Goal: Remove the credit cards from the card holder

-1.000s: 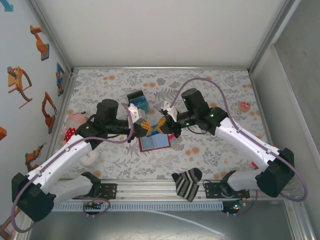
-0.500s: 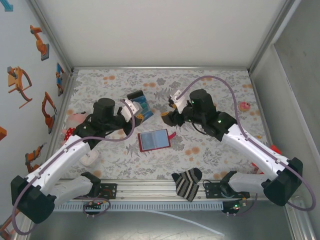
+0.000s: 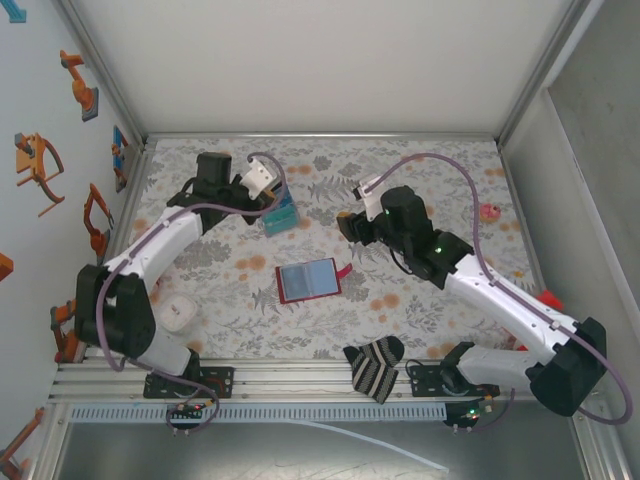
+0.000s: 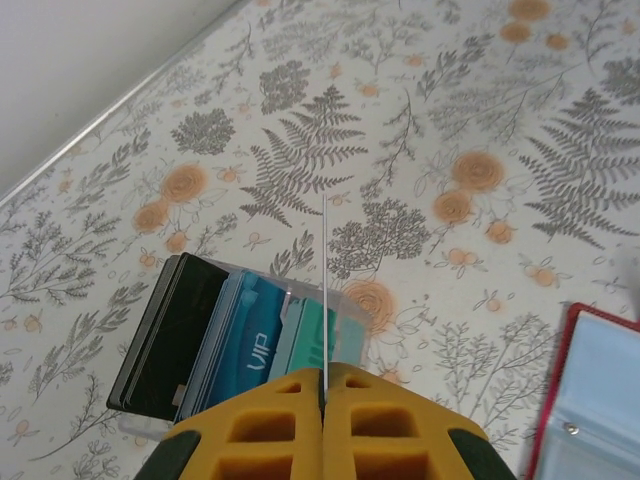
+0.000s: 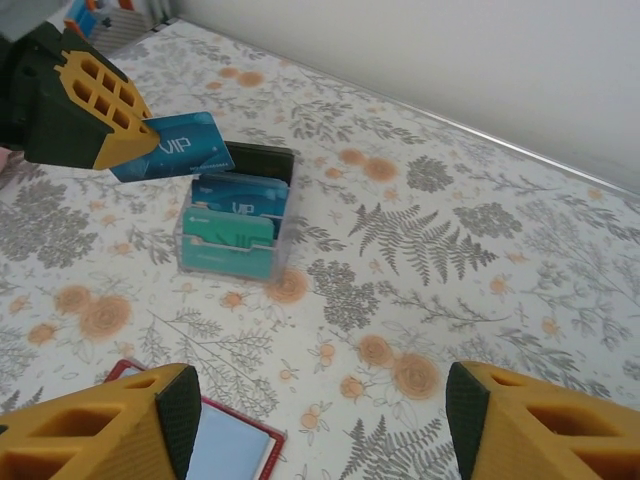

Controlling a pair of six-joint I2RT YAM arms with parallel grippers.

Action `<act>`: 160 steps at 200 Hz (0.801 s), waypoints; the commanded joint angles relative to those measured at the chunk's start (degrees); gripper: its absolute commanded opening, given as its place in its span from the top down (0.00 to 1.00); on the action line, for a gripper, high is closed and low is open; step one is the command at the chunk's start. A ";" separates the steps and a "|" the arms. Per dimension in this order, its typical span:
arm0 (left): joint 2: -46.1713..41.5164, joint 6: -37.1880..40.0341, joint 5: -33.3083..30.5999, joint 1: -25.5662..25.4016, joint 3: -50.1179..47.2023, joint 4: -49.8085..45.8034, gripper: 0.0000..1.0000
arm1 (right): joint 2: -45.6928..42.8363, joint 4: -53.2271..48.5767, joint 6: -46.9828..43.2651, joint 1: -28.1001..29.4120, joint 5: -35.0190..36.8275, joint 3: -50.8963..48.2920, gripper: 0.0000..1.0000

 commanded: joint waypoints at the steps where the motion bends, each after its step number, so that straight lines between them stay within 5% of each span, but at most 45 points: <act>1: 3.95 4.40 2.64 0.79 4.36 -2.03 1.00 | -2.23 2.20 2.12 -0.22 4.10 -1.13 0.34; 160: 19.69 9.83 5.97 4.30 13.08 -3.90 1.00 | -1.61 4.60 3.81 -0.22 5.64 -3.22 0.34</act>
